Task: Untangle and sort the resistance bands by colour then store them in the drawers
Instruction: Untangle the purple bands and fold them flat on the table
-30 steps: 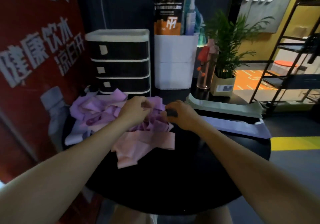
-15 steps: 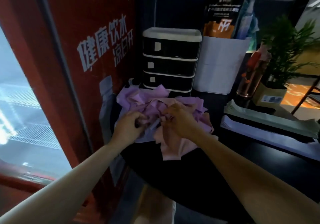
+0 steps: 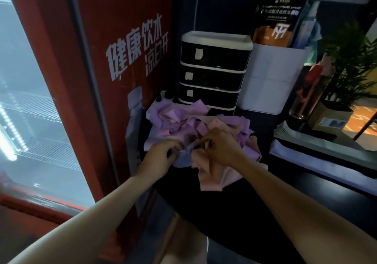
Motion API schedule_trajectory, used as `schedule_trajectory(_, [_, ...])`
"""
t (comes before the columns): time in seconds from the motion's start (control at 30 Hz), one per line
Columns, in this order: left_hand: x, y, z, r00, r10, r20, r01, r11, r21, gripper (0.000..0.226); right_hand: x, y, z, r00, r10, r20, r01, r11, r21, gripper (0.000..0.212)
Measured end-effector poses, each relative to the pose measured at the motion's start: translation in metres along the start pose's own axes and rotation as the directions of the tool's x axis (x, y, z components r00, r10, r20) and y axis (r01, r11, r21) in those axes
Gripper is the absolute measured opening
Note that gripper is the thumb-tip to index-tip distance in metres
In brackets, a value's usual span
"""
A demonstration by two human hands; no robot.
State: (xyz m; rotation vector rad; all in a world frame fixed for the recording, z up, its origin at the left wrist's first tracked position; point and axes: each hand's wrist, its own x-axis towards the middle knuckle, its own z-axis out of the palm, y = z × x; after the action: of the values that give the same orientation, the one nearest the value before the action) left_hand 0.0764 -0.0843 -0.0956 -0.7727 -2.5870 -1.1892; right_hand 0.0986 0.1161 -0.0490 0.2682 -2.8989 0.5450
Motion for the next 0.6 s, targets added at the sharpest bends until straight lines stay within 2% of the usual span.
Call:
schedule_trajectory(0.13, [0.02, 0.021, -0.012, 0.996, -0.007, -0.094, -0.002, 0.995, -0.095, 0.011, 0.001, 0.003, -0.01, 0.998, 0.054, -0.044, -0.05, 0.996, 0.08, 0.017])
schedule_trajectory(0.37, [0.066, 0.073, -0.022, 0.992, -0.028, -0.124, 0.002, 0.979, -0.202, 0.01, -0.002, 0.001, -0.041, 0.994, 0.048, -0.097, -0.024, 0.971, 0.239, 0.019])
schedule_trajectory(0.6, [0.095, 0.117, -0.024, 0.988, 0.105, -0.109, -0.123, 0.977, -0.174, 0.011, 0.001, 0.012, -0.074, 0.966, 0.186, -0.178, -0.096, 0.903, 0.418, 0.031])
